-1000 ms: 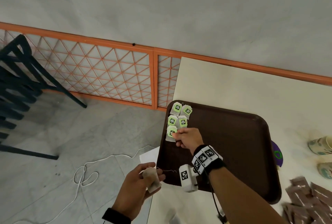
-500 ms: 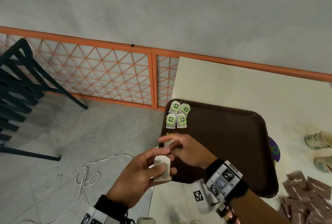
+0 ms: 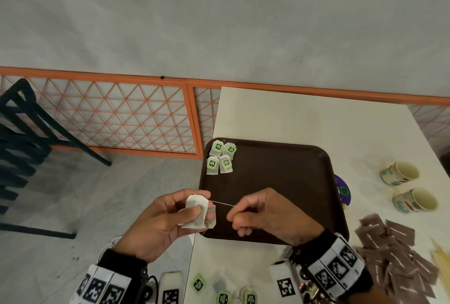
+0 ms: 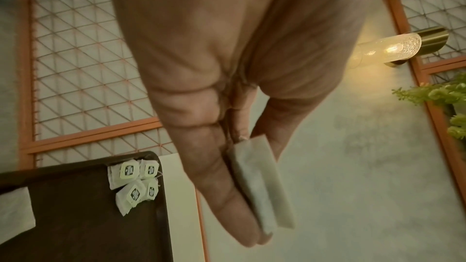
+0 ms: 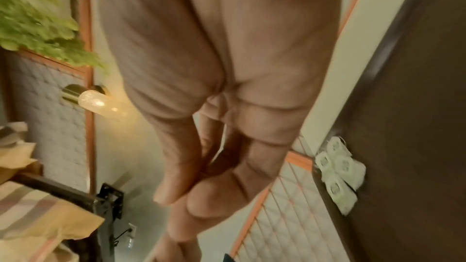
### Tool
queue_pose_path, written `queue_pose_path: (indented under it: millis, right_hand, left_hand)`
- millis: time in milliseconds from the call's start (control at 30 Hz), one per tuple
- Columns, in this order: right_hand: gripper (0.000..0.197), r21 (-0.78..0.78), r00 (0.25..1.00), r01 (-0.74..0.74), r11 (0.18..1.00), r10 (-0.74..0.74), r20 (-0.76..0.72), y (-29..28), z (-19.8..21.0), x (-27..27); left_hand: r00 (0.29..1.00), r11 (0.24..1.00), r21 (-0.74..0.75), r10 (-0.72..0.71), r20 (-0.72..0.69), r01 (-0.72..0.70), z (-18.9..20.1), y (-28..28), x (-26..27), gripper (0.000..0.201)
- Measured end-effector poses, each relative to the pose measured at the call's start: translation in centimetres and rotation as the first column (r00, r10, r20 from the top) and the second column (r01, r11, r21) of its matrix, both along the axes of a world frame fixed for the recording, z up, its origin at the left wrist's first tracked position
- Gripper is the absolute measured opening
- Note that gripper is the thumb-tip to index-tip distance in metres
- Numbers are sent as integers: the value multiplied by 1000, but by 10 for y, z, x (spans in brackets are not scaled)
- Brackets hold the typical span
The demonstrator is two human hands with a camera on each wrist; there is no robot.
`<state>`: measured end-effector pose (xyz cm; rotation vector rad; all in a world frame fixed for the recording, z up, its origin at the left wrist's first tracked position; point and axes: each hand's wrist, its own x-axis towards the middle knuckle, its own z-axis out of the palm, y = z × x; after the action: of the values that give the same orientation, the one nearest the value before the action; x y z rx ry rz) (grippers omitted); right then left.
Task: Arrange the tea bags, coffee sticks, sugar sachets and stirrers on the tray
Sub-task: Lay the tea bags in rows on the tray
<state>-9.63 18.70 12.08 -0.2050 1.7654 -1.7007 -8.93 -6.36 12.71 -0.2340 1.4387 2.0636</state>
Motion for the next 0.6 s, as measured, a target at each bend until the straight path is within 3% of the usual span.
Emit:
queue_pose_path:
  millis: [167,300,367,400,467,500,567,600]
  right_hand:
    - [12,285,986,22,958,27,-167,17,21,4]
    - [13,330,990,-19,944,64,-128,31,30,8]
    - [13,413,992,-32,910,78,-95,33,12,6]
    - [15,531,987,-8,847,91,-129,30,-5,3]
    - [15,767,943,68,639,210,-258,14,-49,-5]
    - [14,800,921,73,595,267,-282,0,-70,-9]
    - [15,799,914,44,599,298,-274,-34,-98,-17]
    - [17,803,915,33,594,306,-264,-51,-105,-22]
  left_hand:
    - [999,1000,19,-6,-41,6,3,-11,7,26]
    - [997,992,111,64,-40,-60,14,-18,12,44]
    - [994,992,106,76,-80,-67,25,-22,18,42]
    - [991,996,69,63,-115,-55,32,-24,23,37]
    - [979,997,-79,-9,-204,-7,45,-27,36,28]
    - [966,984,-179,-53,-252,8,51,-28,43,22]
    - [941,945,-325,-88,-326,-24,58,-32,55,6]
    - [939,929,-362,-59,-339,-72,55,-36,60,15]
